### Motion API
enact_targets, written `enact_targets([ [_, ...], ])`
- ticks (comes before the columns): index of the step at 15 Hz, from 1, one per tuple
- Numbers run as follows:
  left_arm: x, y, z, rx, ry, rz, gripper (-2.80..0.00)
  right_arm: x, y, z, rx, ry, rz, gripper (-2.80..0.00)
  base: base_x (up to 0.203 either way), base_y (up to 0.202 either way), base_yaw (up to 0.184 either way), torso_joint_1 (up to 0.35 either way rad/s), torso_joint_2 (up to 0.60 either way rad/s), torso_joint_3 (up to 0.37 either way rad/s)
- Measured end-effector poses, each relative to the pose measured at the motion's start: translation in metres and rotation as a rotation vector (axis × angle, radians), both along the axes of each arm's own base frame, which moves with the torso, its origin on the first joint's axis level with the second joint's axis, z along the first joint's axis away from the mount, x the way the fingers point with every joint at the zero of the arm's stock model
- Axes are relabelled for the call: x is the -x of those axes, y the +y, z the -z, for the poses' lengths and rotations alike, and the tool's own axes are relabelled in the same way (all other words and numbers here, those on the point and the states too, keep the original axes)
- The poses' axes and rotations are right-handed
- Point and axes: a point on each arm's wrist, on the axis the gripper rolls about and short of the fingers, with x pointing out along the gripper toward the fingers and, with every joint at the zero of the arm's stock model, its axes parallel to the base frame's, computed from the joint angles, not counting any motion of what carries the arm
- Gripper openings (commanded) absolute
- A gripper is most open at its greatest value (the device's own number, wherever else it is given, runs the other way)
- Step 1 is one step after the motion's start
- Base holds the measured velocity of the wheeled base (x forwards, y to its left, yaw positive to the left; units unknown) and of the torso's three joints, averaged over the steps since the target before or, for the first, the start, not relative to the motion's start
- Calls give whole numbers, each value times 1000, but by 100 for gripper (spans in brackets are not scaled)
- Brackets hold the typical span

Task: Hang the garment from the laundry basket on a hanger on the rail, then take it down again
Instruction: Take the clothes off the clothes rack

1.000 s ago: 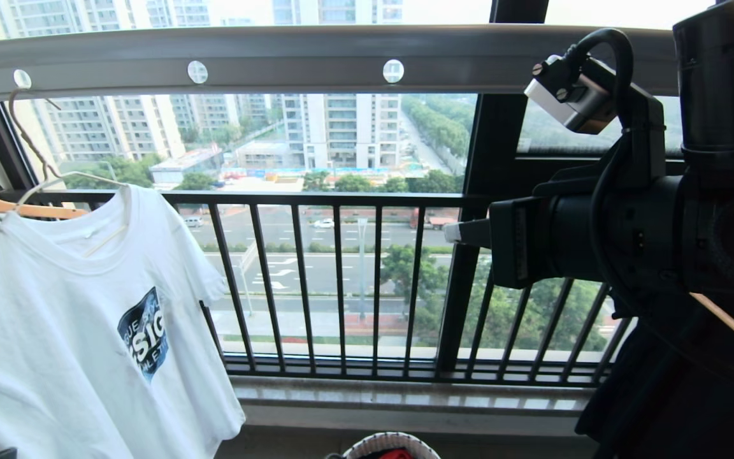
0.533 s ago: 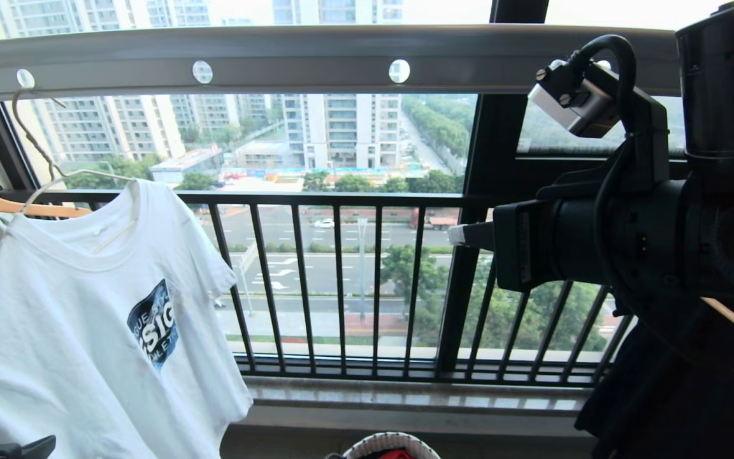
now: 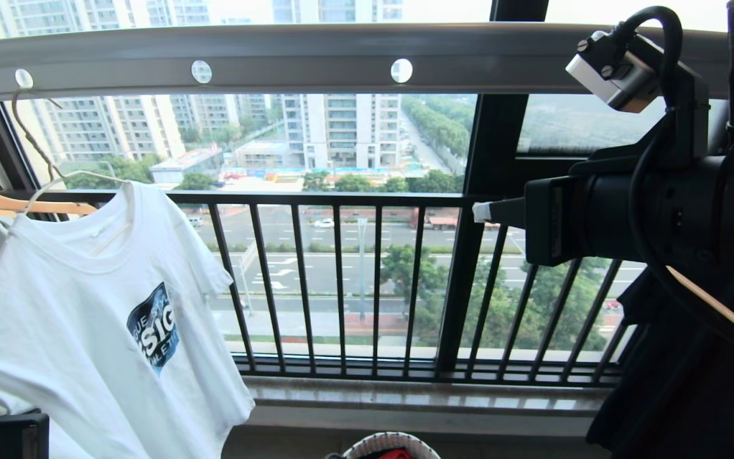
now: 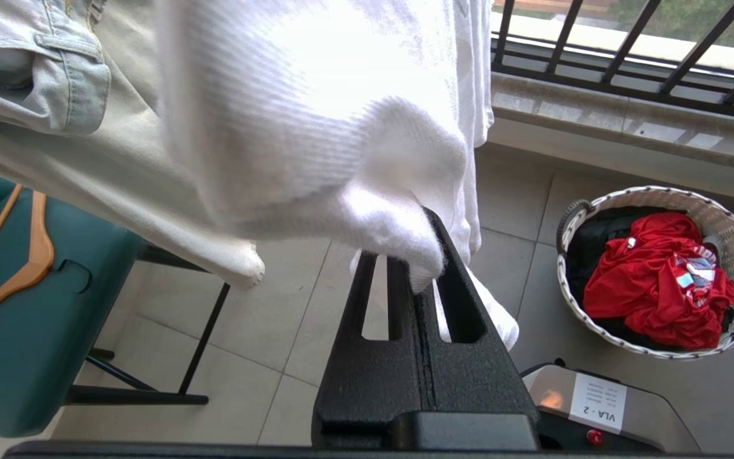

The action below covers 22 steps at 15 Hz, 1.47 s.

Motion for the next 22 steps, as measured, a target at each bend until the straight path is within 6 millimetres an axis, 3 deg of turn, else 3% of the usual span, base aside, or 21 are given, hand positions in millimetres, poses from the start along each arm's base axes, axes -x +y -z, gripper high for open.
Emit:
enact_targets([
  [4,8,2,6,1,-1,5,-280,-2,0,1,3,4,4,-280,0,0,0,0,0,0],
  [12,14,3,41,-19,141,13,-280,-4,2,3,10,8,6,-280,0,0,0,0,0,0],
  [22,22,5,62,-25,235,32,-280,-4,0,1,13,-2,7,-280,0,0,0,0,0,0],
])
